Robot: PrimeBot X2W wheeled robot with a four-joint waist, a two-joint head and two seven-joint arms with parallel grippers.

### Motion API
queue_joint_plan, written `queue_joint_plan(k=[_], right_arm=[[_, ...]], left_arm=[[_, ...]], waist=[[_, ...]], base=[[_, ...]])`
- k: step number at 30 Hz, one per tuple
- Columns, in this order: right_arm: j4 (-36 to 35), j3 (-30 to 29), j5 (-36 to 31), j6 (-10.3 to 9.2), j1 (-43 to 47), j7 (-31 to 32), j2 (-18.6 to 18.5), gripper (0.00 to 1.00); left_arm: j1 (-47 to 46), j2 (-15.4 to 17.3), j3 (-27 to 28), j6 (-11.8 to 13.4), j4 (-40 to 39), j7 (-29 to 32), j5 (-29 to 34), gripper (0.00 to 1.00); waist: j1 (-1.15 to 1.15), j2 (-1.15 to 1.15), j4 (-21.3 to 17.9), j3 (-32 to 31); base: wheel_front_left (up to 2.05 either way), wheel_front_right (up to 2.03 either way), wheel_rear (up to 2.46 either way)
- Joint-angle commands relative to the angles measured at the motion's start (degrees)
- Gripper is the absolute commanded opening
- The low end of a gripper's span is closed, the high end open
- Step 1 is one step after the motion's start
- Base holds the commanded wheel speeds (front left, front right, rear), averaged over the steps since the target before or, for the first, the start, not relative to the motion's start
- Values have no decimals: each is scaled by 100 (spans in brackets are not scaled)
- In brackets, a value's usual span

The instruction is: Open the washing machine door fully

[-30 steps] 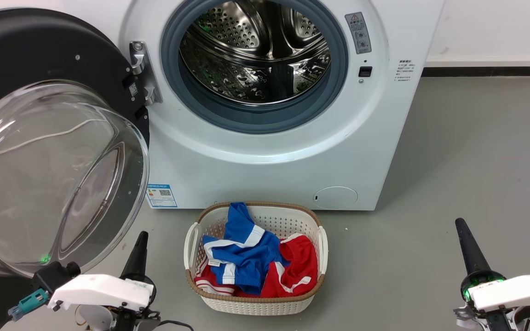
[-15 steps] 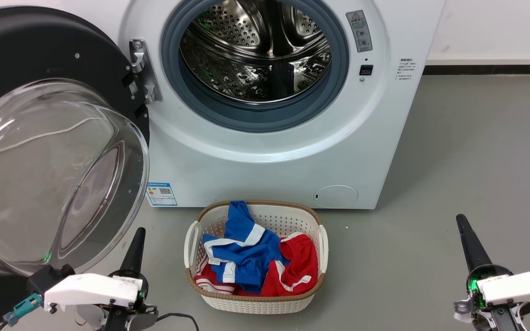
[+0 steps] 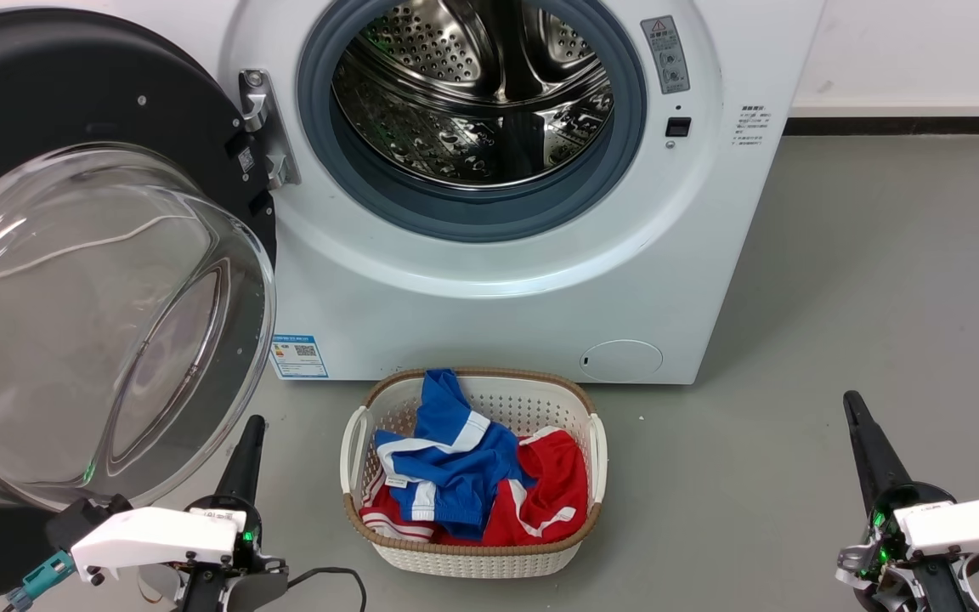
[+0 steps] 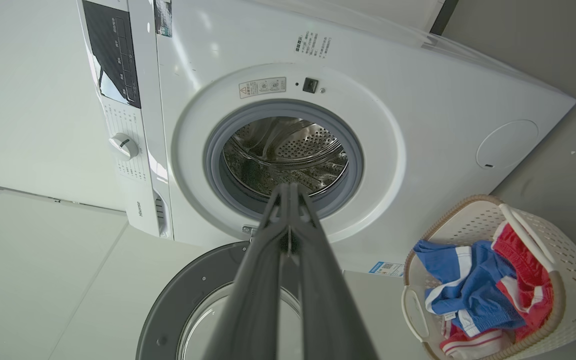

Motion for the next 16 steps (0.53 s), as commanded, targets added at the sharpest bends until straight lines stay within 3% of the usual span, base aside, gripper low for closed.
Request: queue_joint_plan(k=[1,16], right_arm=[[13,-10,124,2,-137,15,-18,0],[155,-33,753,2,-212,80,-15,0]], left_arm=[[-114,-9,53,-61,-13,28,-111,0],[-129,-116,231,-182,29,165,-627,0]], waist=[[0,0,1,2],[0,0,7,28]], base=[[0,0,0],[0,0,0]])
